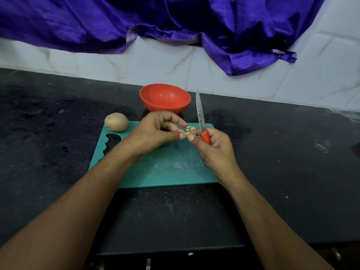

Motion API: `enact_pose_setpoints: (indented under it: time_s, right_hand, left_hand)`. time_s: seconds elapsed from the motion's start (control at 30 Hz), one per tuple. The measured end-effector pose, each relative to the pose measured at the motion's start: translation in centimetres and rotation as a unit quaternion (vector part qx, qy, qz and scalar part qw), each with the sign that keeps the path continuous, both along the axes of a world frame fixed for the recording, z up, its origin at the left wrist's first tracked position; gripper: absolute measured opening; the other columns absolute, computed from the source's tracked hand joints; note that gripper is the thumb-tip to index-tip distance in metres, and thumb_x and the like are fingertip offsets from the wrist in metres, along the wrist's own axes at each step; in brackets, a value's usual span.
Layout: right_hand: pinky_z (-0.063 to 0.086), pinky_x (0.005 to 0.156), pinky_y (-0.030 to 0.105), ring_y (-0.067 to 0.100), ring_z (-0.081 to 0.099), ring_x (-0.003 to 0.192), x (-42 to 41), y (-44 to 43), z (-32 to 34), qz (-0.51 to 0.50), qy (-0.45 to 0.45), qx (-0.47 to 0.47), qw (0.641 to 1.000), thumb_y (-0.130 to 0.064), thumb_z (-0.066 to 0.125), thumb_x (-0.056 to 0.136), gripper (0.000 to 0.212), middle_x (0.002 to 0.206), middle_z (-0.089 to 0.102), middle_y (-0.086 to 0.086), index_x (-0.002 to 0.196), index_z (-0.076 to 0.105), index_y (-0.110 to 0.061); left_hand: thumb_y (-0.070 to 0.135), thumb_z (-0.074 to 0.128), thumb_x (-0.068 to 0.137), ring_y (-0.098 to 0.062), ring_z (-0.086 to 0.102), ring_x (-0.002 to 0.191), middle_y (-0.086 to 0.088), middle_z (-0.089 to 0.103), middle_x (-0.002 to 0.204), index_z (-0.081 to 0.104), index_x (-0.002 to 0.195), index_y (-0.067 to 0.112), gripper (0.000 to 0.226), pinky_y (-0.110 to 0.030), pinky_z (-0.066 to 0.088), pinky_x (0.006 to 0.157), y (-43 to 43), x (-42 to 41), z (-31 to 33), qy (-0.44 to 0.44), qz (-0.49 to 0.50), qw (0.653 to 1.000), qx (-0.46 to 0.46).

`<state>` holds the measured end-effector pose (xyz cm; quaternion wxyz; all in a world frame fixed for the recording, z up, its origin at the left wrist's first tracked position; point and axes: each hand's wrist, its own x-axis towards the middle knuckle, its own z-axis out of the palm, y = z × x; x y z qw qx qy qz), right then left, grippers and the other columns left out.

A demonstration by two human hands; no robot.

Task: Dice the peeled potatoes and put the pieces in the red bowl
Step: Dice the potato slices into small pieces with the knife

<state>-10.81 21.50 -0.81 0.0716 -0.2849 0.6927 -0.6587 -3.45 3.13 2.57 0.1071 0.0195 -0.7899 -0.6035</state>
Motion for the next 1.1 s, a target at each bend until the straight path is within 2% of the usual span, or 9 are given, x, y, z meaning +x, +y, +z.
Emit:
enact_pose_setpoints:
  time_s: [0.2,0.33,0.43,0.53,0.6,0.67,0.77,0.87,1.1]
  right_hand:
    - [0.024,0.038,0.021,0.010,0.025,0.039,0.2,0.3,0.5,-0.012,-0.055,-0.033,0.998,-0.018,0.074,0.093,0.015,0.054,0.035,0.005,0.091,0.068,-0.005]
    - [0.021,0.039,0.019,0.011,0.024,0.040,0.3,0.2,0.7,0.013,-0.056,-0.033,0.998,-0.019,0.071,0.096,0.008,0.057,0.034,0.007,0.092,0.073,-0.013]
    - [0.021,0.038,0.020,0.011,0.024,0.040,0.5,0.1,0.8,0.011,-0.058,-0.030,0.998,-0.016,0.067,0.099,0.007,0.058,0.032,0.007,0.098,0.073,-0.013]
    - [0.021,0.038,0.021,0.010,0.024,0.040,0.7,0.0,1.0,-0.003,-0.062,-0.032,0.998,-0.016,0.068,0.099,0.005,0.056,0.033,0.003,0.096,0.070,-0.012]
    - [0.021,0.038,0.022,0.011,0.024,0.041,0.8,-0.1,1.0,-0.011,-0.057,-0.020,0.998,-0.020,0.069,0.098,0.008,0.057,0.032,0.004,0.094,0.069,-0.013]
    - [0.023,0.040,0.022,0.011,0.026,0.043,1.0,-0.4,0.9,-0.011,-0.045,0.014,0.999,-0.024,0.069,0.099,0.018,0.061,0.031,0.008,0.096,0.066,-0.006]
    - [0.023,0.038,0.022,0.011,0.027,0.043,1.8,-1.6,1.2,0.003,-0.049,0.047,0.998,-0.024,0.067,0.100,0.032,0.067,0.033,0.010,0.100,0.057,0.007]
    - [0.021,0.037,0.022,0.011,0.027,0.043,3.4,-3.8,2.1,0.042,-0.071,0.064,0.995,-0.022,0.066,0.100,0.021,0.071,0.035,0.011,0.094,0.060,-0.003]
    - [0.021,0.037,0.021,0.011,0.029,0.043,6.2,-8.5,3.2,0.118,-0.064,0.109,0.985,-0.024,0.064,0.101,0.025,0.075,0.041,0.012,0.099,0.058,0.000]
  left_hand:
    - [0.010,0.079,0.088,-0.011,0.071,0.091,-0.001,0.077,0.089,0.077,0.106,0.015,0.019,-0.026,0.055,0.093,-0.2,-0.3,-0.4,0.029,-0.010,0.999,-0.011]
    - [0.014,0.082,0.086,-0.013,0.070,0.087,0.003,0.076,0.086,0.079,0.095,0.021,0.012,-0.031,0.057,0.088,0.2,-0.3,-0.5,0.068,0.002,0.993,-0.094]
    - [0.016,0.082,0.086,-0.008,0.067,0.079,0.002,0.075,0.081,0.080,0.091,0.021,0.008,-0.029,0.055,0.083,-0.1,-0.1,-0.5,0.082,0.025,0.993,-0.084]
    - [0.014,0.079,0.089,-0.002,0.057,0.053,0.000,0.072,0.078,0.079,0.095,0.015,0.005,-0.019,0.049,0.053,-0.6,1.1,-0.1,0.073,0.054,0.995,-0.052]
    - [0.015,0.077,0.092,-0.006,0.053,0.044,0.008,0.071,0.071,0.078,0.097,0.012,0.007,-0.023,0.042,0.039,-1.8,2.5,0.1,0.062,0.089,0.994,-0.027]
    - [0.019,0.080,0.090,-0.013,0.067,0.060,0.006,0.076,0.077,0.079,0.094,0.016,0.005,-0.038,0.057,0.052,-3.7,4.1,0.0,0.065,0.136,0.988,-0.026]
    - [0.017,0.082,0.086,-0.014,0.070,0.079,-0.001,0.079,0.092,0.081,0.088,0.019,0.003,-0.044,0.055,0.074,-7.0,7.1,-0.9,0.060,0.186,0.980,-0.029]
    - [0.020,0.084,0.085,-0.021,0.074,0.086,0.000,0.079,0.088,0.080,0.087,0.020,0.004,-0.051,0.057,0.089,-10.0,10.1,-1.7,0.016,0.241,0.968,-0.072]
    - [0.037,0.084,0.082,-0.008,0.067,0.076,0.007,0.075,0.075,0.078,0.081,0.024,0.015,-0.031,0.048,0.067,-12.5,14.0,-1.4,-0.114,0.317,0.923,-0.188]
